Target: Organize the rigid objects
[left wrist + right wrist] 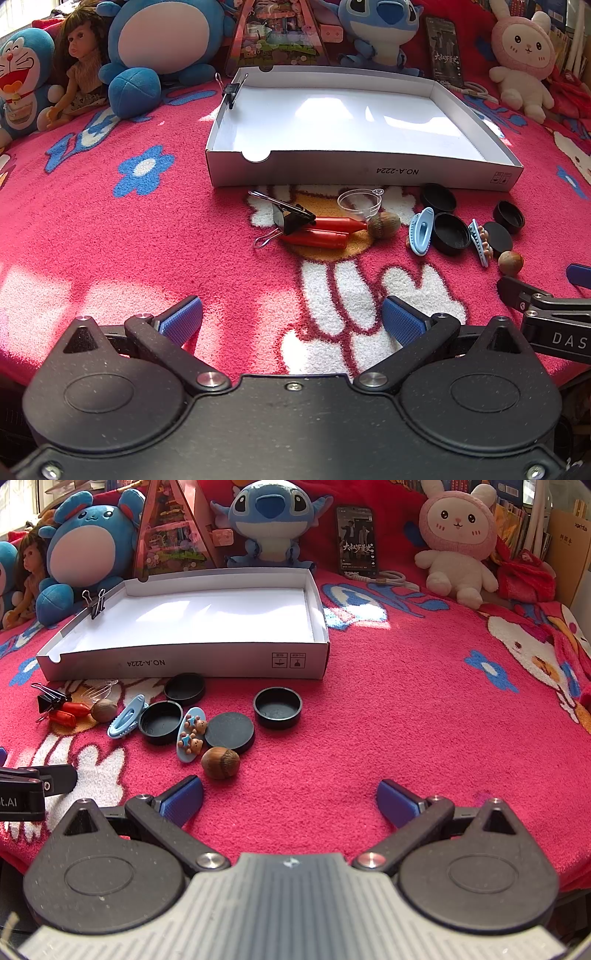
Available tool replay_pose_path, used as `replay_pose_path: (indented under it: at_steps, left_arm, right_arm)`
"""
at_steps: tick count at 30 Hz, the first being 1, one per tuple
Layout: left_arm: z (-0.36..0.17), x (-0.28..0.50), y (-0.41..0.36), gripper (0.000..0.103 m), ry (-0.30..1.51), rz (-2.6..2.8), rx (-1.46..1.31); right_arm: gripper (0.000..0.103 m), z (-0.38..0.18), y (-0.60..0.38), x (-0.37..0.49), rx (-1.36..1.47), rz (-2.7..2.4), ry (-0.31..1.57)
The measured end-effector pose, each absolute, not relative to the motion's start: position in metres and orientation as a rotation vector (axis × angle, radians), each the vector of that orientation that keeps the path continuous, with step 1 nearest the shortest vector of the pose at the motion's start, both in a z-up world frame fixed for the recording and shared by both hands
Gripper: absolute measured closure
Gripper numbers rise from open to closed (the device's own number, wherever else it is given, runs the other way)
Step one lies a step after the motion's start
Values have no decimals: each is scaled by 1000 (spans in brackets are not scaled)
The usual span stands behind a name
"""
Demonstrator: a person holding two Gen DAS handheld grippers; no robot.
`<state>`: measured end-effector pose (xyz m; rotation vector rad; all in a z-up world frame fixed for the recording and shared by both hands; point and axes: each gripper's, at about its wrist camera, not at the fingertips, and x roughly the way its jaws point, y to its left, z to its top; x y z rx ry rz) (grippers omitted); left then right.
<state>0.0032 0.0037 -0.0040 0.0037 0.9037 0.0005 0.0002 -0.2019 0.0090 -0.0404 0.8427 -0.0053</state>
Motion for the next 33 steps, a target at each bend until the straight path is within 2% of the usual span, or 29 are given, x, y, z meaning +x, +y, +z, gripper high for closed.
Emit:
replay_pose_path:
  at_steps: [33]
  left_arm:
    - [1, -1, 3, 0, 894, 8, 2]
  right_arm:
    - [0, 10, -201, -2, -43, -6, 839]
